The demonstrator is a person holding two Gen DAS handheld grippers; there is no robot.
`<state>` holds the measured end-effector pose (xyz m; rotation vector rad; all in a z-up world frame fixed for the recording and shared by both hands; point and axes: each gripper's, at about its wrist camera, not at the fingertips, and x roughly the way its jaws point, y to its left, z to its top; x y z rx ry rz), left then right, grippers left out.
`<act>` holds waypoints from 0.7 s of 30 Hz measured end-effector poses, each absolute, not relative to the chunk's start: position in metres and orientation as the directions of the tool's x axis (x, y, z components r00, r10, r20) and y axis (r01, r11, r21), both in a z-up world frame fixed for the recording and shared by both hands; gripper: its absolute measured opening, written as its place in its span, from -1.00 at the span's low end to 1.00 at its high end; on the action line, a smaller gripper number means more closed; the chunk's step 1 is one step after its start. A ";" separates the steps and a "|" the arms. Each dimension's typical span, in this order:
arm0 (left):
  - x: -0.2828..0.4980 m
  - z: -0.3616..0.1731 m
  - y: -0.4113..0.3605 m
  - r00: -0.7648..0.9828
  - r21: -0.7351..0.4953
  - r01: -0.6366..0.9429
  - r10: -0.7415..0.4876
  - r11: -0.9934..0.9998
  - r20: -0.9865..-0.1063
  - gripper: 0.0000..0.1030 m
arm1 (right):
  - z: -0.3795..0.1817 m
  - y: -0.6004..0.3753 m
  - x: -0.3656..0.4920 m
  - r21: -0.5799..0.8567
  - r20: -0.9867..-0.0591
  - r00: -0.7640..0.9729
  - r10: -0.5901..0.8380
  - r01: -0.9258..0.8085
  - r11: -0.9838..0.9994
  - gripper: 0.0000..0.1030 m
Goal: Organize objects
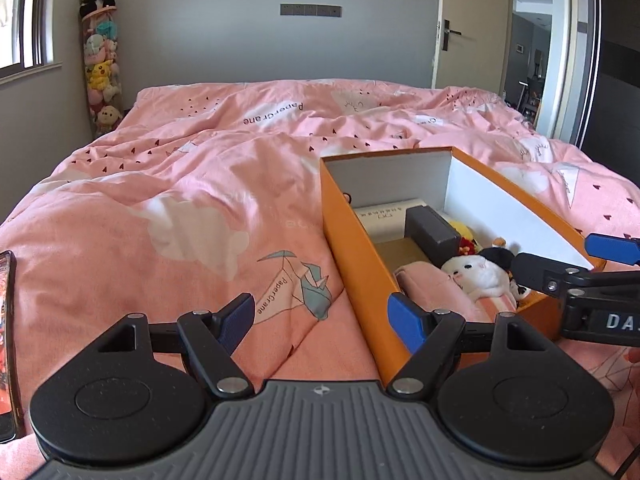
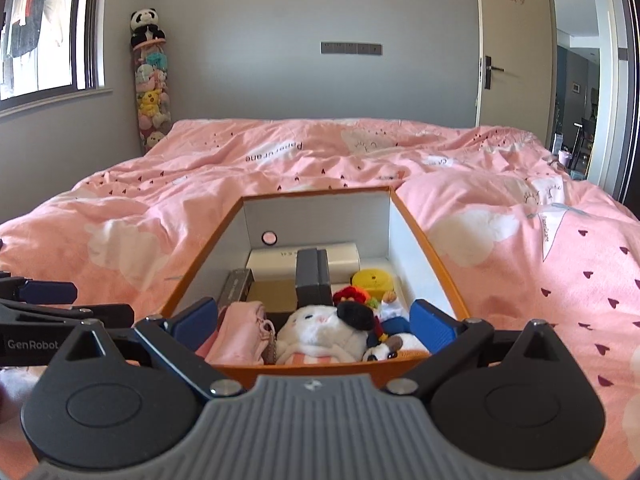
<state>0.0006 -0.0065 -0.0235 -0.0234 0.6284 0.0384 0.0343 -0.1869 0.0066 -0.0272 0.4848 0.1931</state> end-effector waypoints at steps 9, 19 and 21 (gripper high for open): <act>0.004 -0.028 -0.007 0.785 0.002 -0.052 0.042 0.999 -0.619 0.72 | -0.002 -0.188 0.039 0.034 -0.502 0.846 0.177 -0.186 0.982 0.97; 0.007 -0.030 -0.006 0.769 0.010 -0.066 0.057 0.998 -0.637 0.72 | -0.003 -0.186 0.041 0.024 -0.511 0.842 0.172 -0.186 0.982 0.97; 0.007 -0.030 -0.006 0.766 0.013 -0.068 0.061 0.998 -0.641 0.72 | -0.003 -0.186 0.041 0.021 -0.513 0.841 0.170 -0.186 0.982 0.97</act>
